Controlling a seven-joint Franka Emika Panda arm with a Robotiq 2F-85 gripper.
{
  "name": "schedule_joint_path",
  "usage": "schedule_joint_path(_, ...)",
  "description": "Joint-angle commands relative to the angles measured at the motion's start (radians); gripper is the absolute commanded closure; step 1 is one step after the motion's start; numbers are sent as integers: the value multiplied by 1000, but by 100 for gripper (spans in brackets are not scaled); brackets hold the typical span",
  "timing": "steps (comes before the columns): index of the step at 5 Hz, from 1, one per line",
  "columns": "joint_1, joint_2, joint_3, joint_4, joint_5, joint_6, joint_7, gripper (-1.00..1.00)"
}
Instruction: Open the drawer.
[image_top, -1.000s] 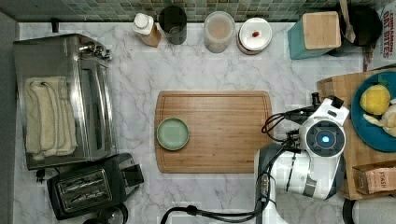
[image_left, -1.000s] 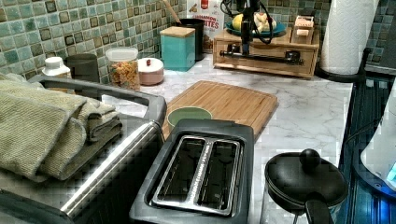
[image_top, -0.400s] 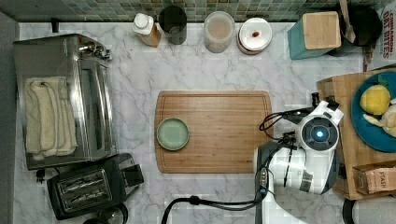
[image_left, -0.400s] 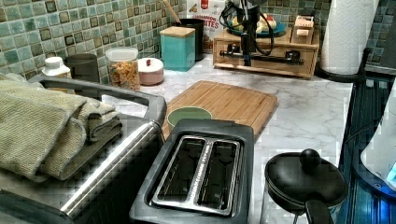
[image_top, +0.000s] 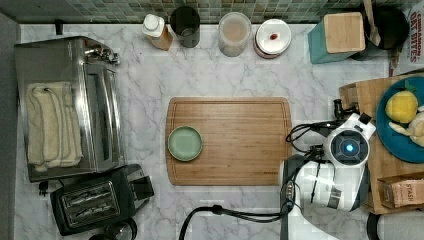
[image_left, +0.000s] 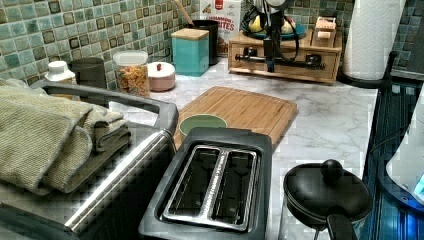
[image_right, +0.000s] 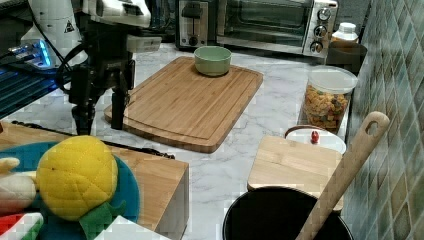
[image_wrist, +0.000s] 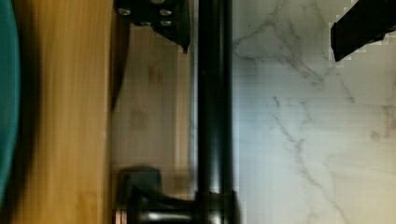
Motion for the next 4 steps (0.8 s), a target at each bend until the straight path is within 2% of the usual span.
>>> schedule_joint_path(1, -76, 69, 41, 88, 182, 23, -130, -100)
schedule_joint_path(2, -87, 129, 69, 94, 284, 56, -193, -100)
schedule_joint_path(3, -66, 140, 65, 71, 302, 81, -147, -100)
schedule_joint_path(4, -23, 118, 50, 50, 278, 57, -107, -100)
